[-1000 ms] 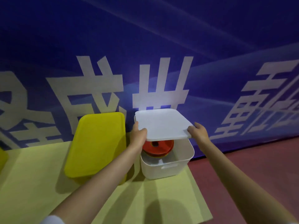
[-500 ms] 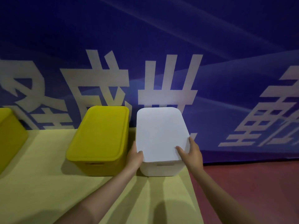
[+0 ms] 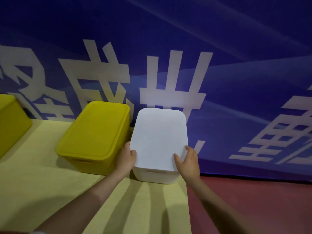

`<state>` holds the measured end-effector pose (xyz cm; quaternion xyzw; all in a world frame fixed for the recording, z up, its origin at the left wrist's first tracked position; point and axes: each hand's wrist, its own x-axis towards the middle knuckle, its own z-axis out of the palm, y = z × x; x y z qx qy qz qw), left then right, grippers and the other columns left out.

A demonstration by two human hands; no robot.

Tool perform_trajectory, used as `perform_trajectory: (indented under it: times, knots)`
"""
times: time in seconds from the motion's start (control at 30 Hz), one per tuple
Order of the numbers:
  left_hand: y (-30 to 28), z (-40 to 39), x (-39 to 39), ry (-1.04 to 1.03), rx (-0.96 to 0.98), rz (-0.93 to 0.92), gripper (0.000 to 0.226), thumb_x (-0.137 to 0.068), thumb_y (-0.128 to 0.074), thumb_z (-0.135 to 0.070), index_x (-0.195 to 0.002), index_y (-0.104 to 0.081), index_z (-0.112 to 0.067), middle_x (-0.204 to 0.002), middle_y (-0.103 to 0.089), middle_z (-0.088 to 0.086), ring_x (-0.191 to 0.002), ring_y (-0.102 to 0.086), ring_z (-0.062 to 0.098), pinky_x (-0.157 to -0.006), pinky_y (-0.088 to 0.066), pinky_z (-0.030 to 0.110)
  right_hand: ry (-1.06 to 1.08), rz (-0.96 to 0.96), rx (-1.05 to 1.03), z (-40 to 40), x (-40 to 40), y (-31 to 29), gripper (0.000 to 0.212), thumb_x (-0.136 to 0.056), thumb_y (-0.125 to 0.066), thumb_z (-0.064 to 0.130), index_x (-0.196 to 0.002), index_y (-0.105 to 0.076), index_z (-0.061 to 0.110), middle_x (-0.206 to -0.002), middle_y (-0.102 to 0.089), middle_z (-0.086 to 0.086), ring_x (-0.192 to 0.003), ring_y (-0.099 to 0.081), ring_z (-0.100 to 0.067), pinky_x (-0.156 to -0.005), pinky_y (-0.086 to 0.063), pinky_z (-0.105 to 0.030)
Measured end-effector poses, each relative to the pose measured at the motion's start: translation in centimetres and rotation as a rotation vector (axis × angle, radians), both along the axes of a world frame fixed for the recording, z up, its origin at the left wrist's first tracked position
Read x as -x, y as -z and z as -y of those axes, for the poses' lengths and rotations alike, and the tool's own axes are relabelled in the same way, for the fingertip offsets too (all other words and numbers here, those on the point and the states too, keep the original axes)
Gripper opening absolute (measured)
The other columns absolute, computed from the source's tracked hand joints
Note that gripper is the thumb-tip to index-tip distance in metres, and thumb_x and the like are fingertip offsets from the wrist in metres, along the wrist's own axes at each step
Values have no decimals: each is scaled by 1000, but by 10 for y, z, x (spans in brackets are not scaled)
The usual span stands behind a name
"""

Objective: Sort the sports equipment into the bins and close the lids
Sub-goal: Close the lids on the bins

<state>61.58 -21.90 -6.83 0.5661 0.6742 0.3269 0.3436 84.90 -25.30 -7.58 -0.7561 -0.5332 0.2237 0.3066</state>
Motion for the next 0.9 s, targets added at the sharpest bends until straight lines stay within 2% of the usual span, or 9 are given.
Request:
perform_trajectory:
  times: [0.07, 0.17, 0.3, 0.5, 0.57, 0.7, 0.8, 0.9]
  knots:
    - [-7, -23, 3, 54, 1, -47, 39, -92, -43, -8, -130, -47, -17, -125, -58, 2, -103, -58, 19, -78, -46, 27, -15, 0, -2, -23, -8, -8, 60, -89, -57, 41, -140, -33, 18, -137, -41, -4, -123, -45, -23, -91, -47, -40]
    - [-22, -64, -1, 157, 40, -167, 46, -94, -45, -12, -140, -39, -13, -140, -45, 9, -123, -48, 27, -95, -41, 32, -43, 19, -16, -60, -16, -20, 63, -90, -52, 39, -146, -26, 25, -141, -38, -2, -124, -45, -23, -97, -46, -43]
    - [-31, -115, -16, 169, 83, -263, 43, -96, -45, -17, -138, -38, -12, -138, -44, 13, -119, -49, 29, -92, -44, 34, -98, 128, 18, -109, -18, -29, 60, -97, -44, 34, -150, -18, 22, -151, -27, 0, -134, -36, -24, -104, -39, -39]
    - [-14, -187, -24, 156, 31, -316, 52, -98, -46, -26, -146, -28, -19, -139, -42, 9, -121, -49, 24, -96, -45, 32, -92, 165, 63, -185, -20, -18, 50, -101, -36, 29, -148, -23, 18, -154, -26, -1, -129, -43, -25, -104, -43, -40]
    - [-4, -201, -28, 172, 1, -331, 51, -100, -41, -30, -148, -25, -21, -143, -37, 7, -121, -47, 21, -95, -45, 28, -101, 200, 104, -199, -23, -12, 51, -102, -32, 30, -149, -20, 17, -155, -23, 0, -126, -46, -25, -100, -45, -37]
    - [13, -212, -29, 165, -83, -344, 51, -101, -36, -34, -149, -24, -23, -143, -36, 6, -119, -49, 19, -91, -45, 23, -65, 263, 110, -209, -25, -1, 51, -102, -32, 28, -150, -22, 15, -149, -29, -3, -111, -54, -26, -82, -47, -34]
    - [15, -209, -28, 151, -95, -321, 50, -101, -39, -34, -148, -28, -22, -142, -38, 6, -120, -49, 20, -93, -45, 24, -32, 262, 84, -207, -22, 0, 48, -101, -34, 28, -147, -28, 17, -147, -33, -4, -109, -56, -27, -81, -47, -34]
    - [10, -205, -30, 149, -135, -401, 48, -100, -39, -34, -145, -34, -20, -142, -40, 6, -121, -48, 21, -95, -47, 28, 2, 253, 54, -202, -20, -6, 42, -99, -39, 27, -140, -37, 16, -141, -39, -6, -105, -57, -27, -79, -46, -31]
